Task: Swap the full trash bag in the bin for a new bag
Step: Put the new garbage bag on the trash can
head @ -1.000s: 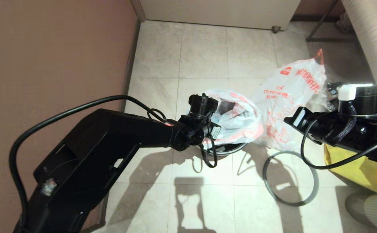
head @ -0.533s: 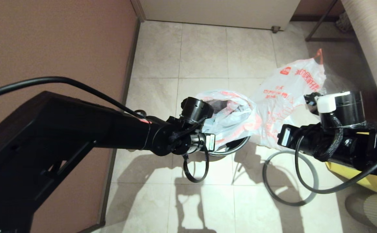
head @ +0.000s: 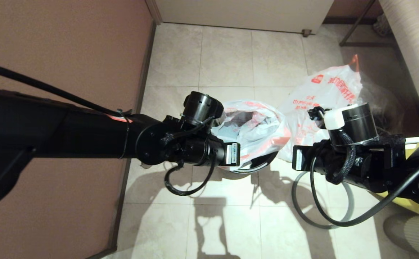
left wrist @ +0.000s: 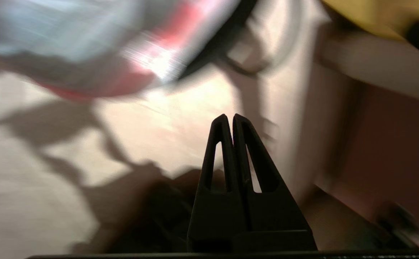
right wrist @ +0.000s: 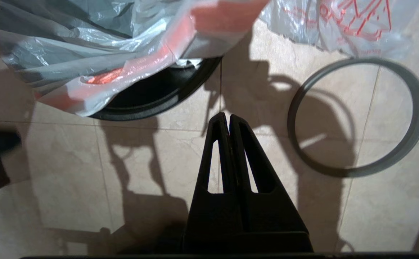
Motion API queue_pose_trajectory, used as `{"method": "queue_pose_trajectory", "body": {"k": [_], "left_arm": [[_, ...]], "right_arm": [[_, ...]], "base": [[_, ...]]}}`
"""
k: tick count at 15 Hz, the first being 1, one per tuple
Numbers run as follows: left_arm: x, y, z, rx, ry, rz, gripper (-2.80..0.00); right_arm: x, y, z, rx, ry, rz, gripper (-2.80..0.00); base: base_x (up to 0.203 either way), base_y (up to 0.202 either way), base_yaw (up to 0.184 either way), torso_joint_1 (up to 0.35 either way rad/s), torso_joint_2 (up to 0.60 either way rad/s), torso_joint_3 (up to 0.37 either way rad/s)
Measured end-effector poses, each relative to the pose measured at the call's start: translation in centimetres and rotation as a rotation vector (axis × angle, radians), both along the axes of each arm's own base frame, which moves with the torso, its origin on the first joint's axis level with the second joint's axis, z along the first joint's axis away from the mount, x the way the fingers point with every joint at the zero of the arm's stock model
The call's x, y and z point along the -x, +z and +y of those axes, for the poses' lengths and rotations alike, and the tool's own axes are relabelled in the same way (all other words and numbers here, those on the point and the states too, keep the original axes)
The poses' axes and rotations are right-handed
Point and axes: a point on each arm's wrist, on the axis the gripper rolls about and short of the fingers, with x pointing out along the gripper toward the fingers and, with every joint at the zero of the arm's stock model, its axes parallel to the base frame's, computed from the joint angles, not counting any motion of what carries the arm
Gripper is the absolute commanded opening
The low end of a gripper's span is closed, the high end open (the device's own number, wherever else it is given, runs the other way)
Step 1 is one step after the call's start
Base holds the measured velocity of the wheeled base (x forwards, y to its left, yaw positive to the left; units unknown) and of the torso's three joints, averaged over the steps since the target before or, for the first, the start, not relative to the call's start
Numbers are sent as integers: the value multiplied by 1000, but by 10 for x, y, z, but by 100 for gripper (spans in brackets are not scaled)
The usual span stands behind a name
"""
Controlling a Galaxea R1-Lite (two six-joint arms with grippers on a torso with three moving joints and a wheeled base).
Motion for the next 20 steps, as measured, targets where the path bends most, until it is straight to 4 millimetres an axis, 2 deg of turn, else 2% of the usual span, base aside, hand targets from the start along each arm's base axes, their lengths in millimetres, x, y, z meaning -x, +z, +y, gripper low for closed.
{"method": "queue_pose_trajectory", "body": {"k": [3, 6, 8, 11, 15, 18, 20], "left_arm": [[39, 28, -15, 311, -225, 128, -280], [55, 50, -27, 487, -136, 108, -280], [73, 60, -34, 534, -133, 128, -280], [89, 74, -33, 566, -153, 129, -280], [107, 83, -34, 573, -190, 149, -280], [113, 92, -30, 587, -202, 138, -280], [109, 101, -23, 583, -160, 106, -280]], "right_arm": [[-8, 7, 16, 48, 28, -35, -280], [-11, 6, 26, 75, 42, -16, -280], [-14, 6, 28, 83, 28, -17, -280], [-12, 7, 28, 85, 21, -25, -280], [5, 9, 21, 101, 48, -22, -280], [10, 15, 19, 85, 76, -37, -280], [6, 16, 23, 121, 9, -58, -280]], "base": [[0, 0, 0, 0, 0, 0], [0, 0, 0, 0, 0, 0], [0, 0, 0, 0, 0, 0], [0, 0, 0, 0, 0, 0], [0, 0, 0, 0, 0, 0], [0, 0, 0, 0, 0, 0], [0, 0, 0, 0, 0, 0]]}}
